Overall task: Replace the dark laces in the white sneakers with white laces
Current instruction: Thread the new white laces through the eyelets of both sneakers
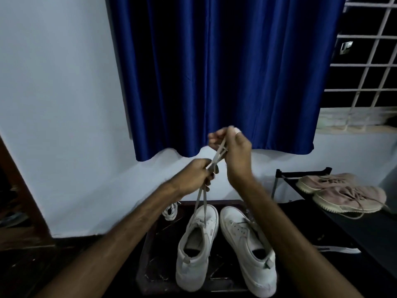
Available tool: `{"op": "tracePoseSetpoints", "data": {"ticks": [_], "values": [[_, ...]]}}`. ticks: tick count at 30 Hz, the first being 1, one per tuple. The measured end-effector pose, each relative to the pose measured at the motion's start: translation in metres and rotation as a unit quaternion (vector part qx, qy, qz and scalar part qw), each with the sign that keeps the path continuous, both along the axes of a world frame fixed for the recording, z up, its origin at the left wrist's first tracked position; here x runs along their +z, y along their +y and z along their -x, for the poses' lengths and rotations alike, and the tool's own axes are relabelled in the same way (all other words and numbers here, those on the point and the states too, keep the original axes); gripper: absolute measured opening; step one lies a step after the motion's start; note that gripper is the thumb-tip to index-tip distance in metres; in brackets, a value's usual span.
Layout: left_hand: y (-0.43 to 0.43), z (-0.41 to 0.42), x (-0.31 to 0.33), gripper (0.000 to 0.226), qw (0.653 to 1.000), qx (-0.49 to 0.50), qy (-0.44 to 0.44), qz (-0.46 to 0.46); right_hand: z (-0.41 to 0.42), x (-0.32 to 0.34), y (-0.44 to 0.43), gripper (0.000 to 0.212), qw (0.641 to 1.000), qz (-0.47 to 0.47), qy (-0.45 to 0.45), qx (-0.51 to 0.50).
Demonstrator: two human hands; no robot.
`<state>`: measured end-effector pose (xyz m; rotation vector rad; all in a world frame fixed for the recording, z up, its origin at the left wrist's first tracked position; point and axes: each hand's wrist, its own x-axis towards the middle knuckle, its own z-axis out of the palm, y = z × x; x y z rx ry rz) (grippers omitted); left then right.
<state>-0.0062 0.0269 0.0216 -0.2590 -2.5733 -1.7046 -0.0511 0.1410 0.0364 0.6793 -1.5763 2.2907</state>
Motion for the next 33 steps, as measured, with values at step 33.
{"op": "tracePoseSetpoints", "data": {"ticks": [33], "values": [[-0.030, -0.057, -0.115, 0.018, 0.917, 0.138, 0.116, 0.356, -0.006, -0.097, -0.037, 0.043, 0.934, -0.292, -0.205, -0.028]]}}
